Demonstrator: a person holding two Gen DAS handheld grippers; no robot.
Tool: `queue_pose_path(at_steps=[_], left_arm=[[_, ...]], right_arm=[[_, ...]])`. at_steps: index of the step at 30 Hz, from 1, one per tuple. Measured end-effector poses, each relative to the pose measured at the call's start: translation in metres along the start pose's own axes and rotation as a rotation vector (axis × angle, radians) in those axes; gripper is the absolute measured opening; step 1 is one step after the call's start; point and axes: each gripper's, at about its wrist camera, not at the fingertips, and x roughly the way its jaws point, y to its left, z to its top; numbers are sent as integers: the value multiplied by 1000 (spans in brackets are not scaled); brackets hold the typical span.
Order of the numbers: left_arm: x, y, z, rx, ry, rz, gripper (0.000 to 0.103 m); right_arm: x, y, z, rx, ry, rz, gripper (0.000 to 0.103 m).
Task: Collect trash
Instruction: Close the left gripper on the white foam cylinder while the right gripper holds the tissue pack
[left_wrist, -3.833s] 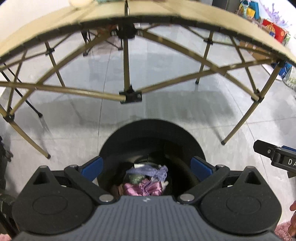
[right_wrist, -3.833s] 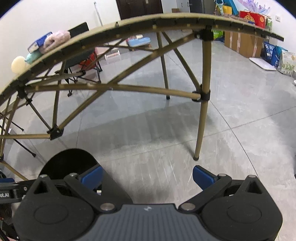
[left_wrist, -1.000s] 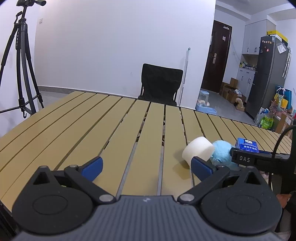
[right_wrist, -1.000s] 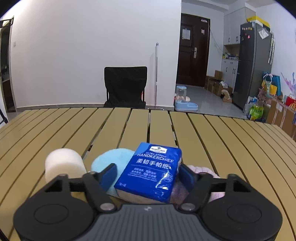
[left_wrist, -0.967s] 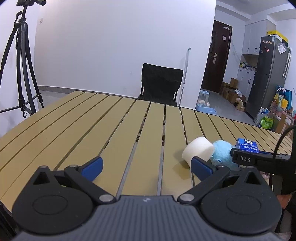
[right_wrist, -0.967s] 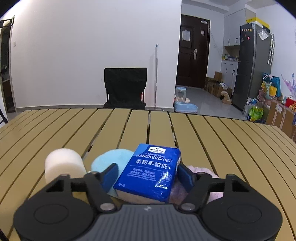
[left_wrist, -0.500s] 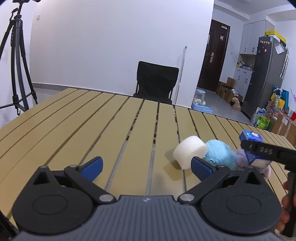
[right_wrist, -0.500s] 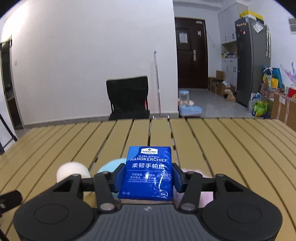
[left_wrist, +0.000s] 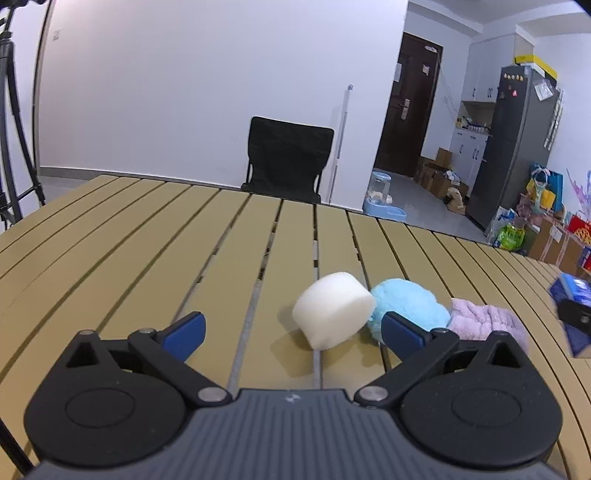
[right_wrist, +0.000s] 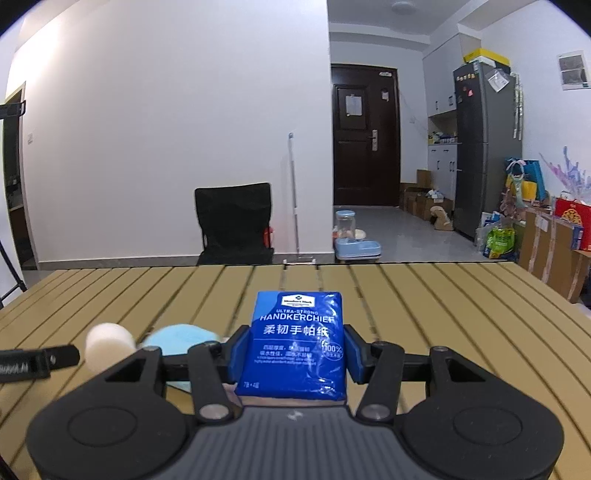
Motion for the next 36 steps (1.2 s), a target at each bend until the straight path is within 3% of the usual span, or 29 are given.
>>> queue_pose_path(at_steps=[6,11,16,19,21,22,23,25,36], left_arm=[[23,-17,3,20,24,-14,103],[41,-29,6,65,47,42,103],[51,-31,11,64,84,10,102],[54,-38,12,103,93,17,94],[56,-42,12,124,104,7,80],[57,-43,12,126,111,0,65],[58,-43,13,125,118,-13,57],[57,-42,11,121,114,-26,51],[28,-50,7,157,74,0,48]], right_arm=[[-10,-31,-6,18,-11,-34,51],[-15,-47,-12,42,-23,-37,51],[-10,-57,-17,80,-20,-30,51],[-7,-60,-21,96,-14,-20,51],[-8,-62,-23,106,-17,-11,51],[-8,-63,-23,109,-17,-8,51],[-9,-64,-24,111,-18,-7,51],[-11,-65,-24,111,-23,-4,51],[-24,-68,-25,114,-33,22,51]])
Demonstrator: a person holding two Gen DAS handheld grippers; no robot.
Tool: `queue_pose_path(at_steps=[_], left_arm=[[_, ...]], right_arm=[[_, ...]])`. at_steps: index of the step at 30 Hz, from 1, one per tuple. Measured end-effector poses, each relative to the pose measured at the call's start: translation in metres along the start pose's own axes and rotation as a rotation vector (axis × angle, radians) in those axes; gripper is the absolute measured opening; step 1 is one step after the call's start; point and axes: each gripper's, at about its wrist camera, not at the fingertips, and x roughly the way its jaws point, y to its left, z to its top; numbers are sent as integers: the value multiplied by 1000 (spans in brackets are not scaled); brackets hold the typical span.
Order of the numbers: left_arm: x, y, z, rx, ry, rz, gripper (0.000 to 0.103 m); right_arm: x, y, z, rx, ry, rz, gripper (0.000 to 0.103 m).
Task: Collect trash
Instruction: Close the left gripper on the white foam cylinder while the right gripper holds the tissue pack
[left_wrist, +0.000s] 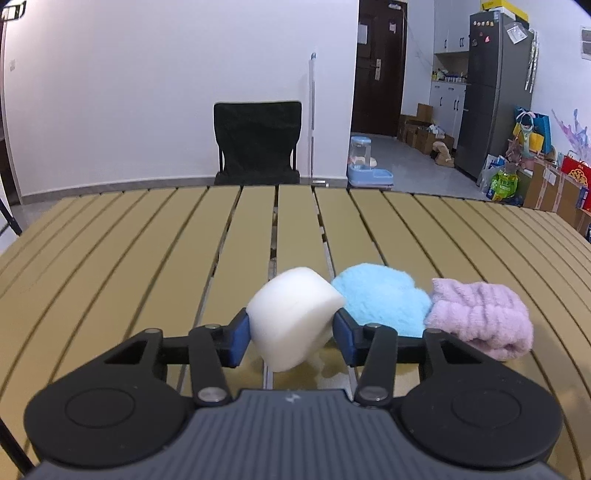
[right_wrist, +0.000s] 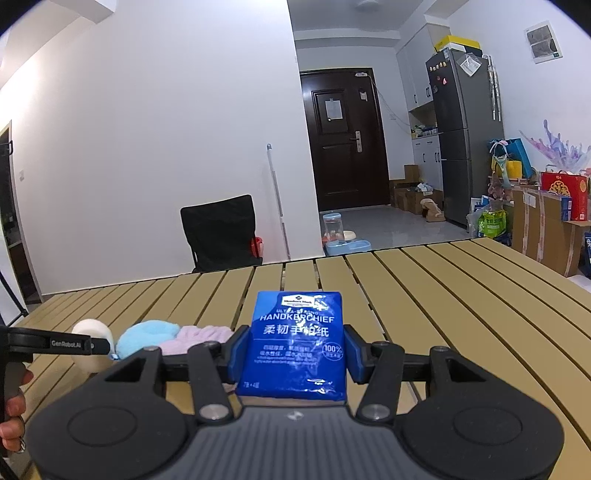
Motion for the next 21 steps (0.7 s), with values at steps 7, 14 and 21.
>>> queue_pose_path(at_steps=[7,14,21], left_arm=[[-41,-11,0,35,-53,16,48],[-88,-24,-11,81,-96,16,48],[-137,-31,-23,82,-128,-4,48]], right_arm=[[-20,-2,5,-3,0,25,51],[-47,-2,7,1,-3,43,51],[-84,-3,10,4,-19,53,51]])
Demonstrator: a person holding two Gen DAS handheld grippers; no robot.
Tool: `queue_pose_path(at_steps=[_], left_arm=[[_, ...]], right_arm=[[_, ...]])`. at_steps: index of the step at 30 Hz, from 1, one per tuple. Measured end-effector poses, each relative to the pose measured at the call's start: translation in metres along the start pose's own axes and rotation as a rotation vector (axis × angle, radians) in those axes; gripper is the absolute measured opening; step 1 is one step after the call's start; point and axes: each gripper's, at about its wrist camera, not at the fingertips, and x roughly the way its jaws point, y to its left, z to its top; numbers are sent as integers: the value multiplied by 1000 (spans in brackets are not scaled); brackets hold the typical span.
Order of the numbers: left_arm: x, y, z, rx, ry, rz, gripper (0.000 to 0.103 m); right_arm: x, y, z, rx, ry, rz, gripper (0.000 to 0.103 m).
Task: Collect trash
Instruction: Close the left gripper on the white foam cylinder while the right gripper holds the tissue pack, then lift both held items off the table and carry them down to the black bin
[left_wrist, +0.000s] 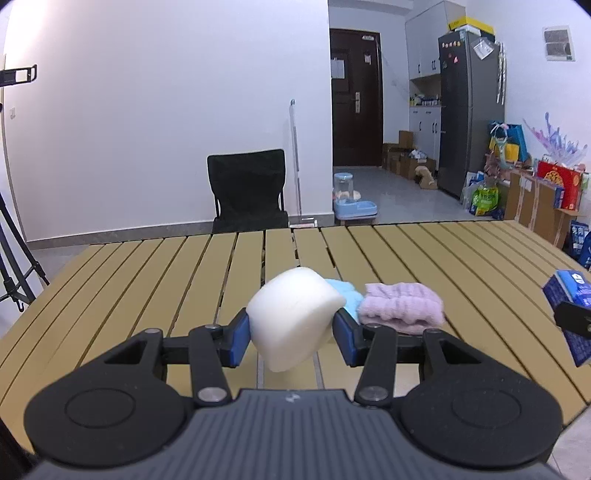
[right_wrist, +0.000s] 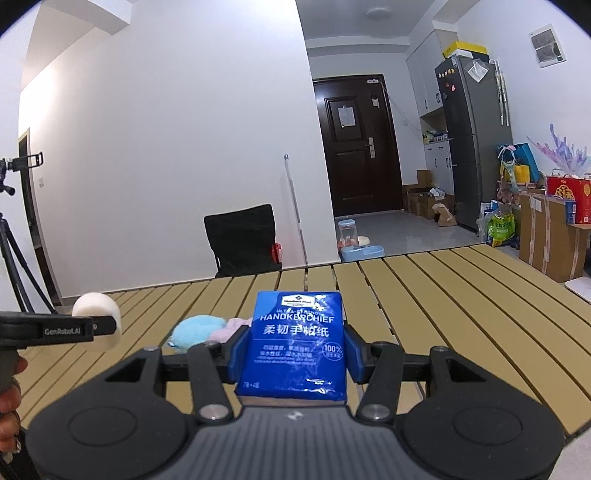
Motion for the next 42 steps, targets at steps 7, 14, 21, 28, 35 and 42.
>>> queue_pose_path(at_steps=[7,14,21,28,35,42], left_arm=[[-50,1,-8,-25,-25,-29,48],[-100,1,-25,-39,-42,-51,48],[-143,-3,-45,-47,-51,-62,48],[-169,-6,-74,-48,-29,-63,48],[-181,-7,-108,-41,15,-65,48],[-183,-4,-139,-21,65,-59,48]], right_arm=[[-40,7,1,-9,-14,9,51],[-78,18,-7,-29,-14,26,51],[-108,30,-22,-49,-2,63,51],[-129,34,-47,-61,29,93,51],[-144,38,-81,-73,91,107,51],[-154,45,-118,-74,170,113,51]])
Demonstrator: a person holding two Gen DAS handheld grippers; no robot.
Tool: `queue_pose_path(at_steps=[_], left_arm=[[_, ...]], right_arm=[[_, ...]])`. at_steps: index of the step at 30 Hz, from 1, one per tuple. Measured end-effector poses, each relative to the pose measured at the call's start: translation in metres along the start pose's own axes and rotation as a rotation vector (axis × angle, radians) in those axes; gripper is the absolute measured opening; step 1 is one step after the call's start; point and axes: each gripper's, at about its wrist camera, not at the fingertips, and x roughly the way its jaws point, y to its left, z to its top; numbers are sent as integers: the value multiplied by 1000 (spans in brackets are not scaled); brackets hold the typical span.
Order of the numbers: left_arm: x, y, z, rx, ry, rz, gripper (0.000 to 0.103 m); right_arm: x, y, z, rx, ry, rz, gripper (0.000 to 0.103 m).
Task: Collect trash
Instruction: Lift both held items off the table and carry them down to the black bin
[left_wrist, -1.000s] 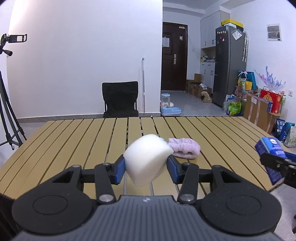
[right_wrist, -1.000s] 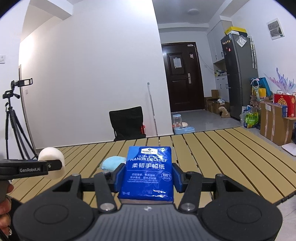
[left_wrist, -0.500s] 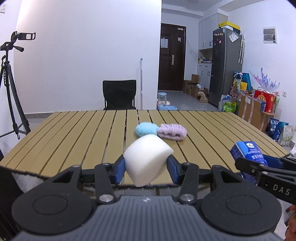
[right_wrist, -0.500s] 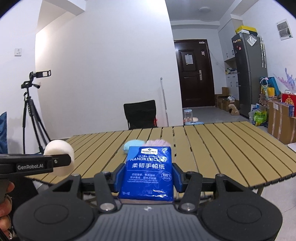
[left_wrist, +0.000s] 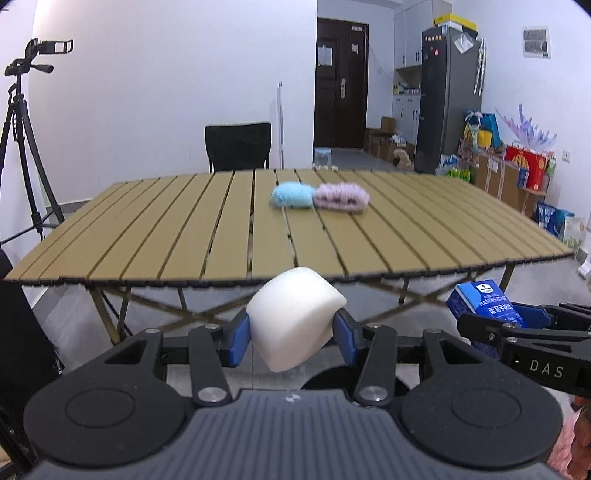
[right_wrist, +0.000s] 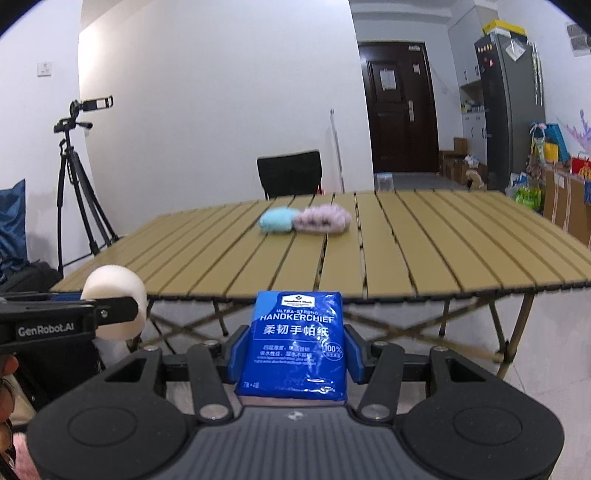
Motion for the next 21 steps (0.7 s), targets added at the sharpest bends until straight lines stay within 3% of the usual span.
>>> queue_pose_path(at_steps=[21], left_arm=[[52,-2,-97,31,245,23,48]], right_arm=[[31,-31,-113,52,279,-70,51]])
